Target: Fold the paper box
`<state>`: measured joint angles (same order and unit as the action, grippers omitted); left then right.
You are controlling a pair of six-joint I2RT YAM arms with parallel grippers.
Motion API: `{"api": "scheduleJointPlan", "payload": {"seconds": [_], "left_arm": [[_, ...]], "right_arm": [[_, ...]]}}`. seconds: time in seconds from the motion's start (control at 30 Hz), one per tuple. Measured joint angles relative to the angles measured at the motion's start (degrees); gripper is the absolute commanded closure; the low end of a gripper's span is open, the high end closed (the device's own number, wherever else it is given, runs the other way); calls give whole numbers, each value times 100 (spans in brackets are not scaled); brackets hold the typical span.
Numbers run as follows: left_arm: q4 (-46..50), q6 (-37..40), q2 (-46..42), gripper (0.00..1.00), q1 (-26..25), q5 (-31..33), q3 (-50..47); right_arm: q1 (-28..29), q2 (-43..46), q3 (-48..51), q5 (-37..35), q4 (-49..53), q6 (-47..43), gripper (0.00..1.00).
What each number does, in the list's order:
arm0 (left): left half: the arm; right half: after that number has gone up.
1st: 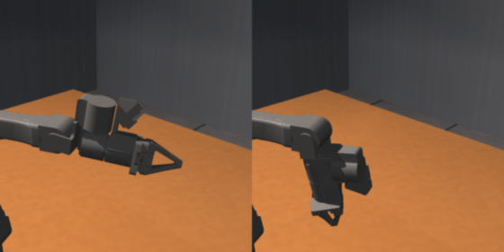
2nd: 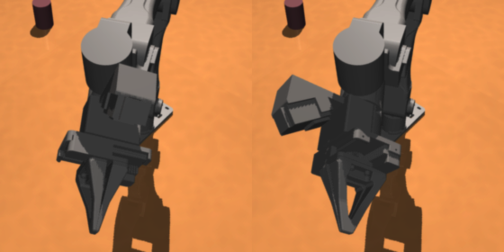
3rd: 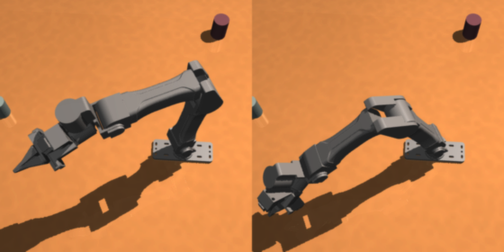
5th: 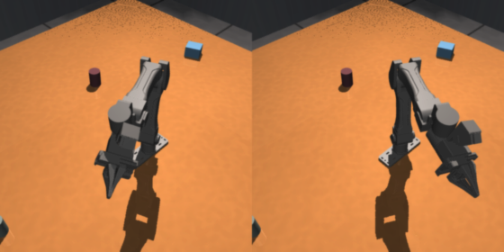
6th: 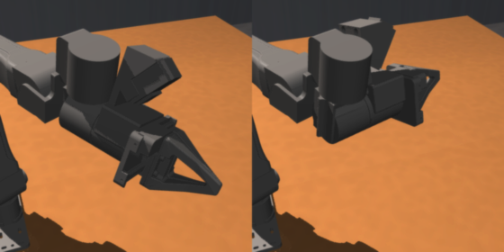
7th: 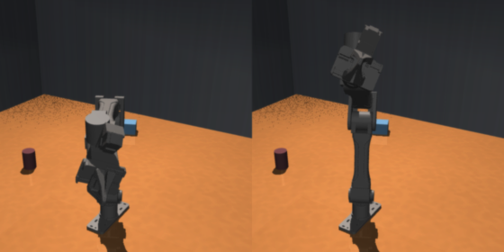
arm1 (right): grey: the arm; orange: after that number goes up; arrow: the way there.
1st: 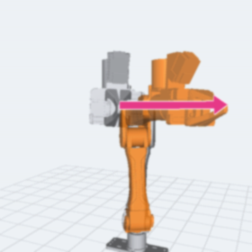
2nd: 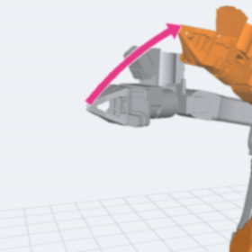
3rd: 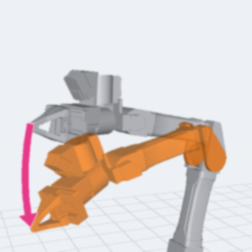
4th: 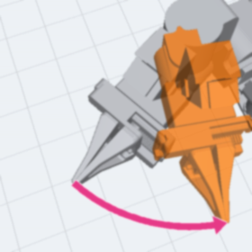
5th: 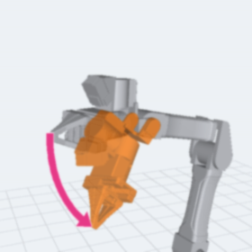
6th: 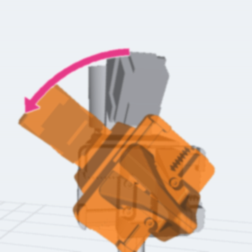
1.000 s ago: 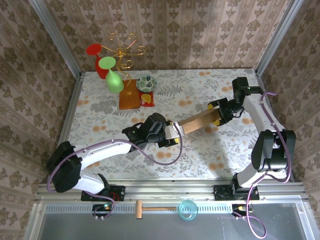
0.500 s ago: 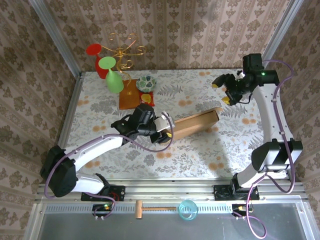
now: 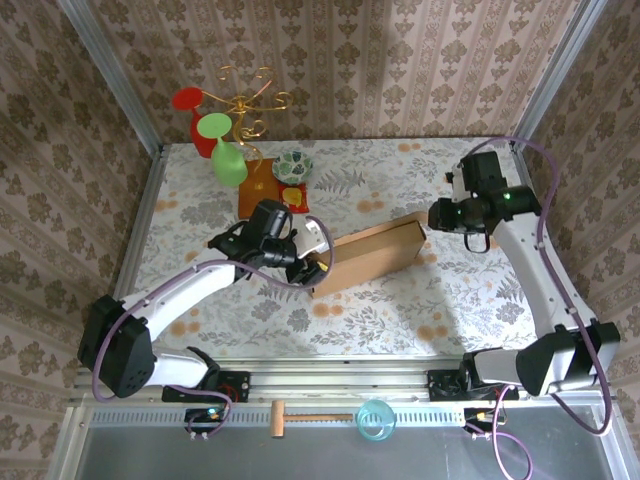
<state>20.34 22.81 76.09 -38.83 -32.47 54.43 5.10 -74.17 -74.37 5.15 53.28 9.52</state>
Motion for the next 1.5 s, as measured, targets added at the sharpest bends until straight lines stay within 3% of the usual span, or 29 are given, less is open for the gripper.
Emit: {"api": "scheduleJointPlan", "payload": {"seconds": [0.23, 0.43, 0.57, 1.23, 1.5], "left_arm": [[337, 297, -44, 46, 264, -208, 44], [518, 511, -55, 46, 380, -269, 85], [529, 549, -55, 46, 442, -278, 92], [675, 638, 2, 46, 555, -291, 203], [671, 638, 2, 46, 555, -291, 203]], "right_arm": [[-85, -289, 105, 920, -737, -1384, 56], [-98, -804, -151, 1672, -691, -2516, 54], [-98, -1084, -450, 1947, -562, -2970, 60], [-15, -1134, -476, 1910, -472, -3460, 63], [46, -1137, -426, 1932, -511, -3488, 78]]}}
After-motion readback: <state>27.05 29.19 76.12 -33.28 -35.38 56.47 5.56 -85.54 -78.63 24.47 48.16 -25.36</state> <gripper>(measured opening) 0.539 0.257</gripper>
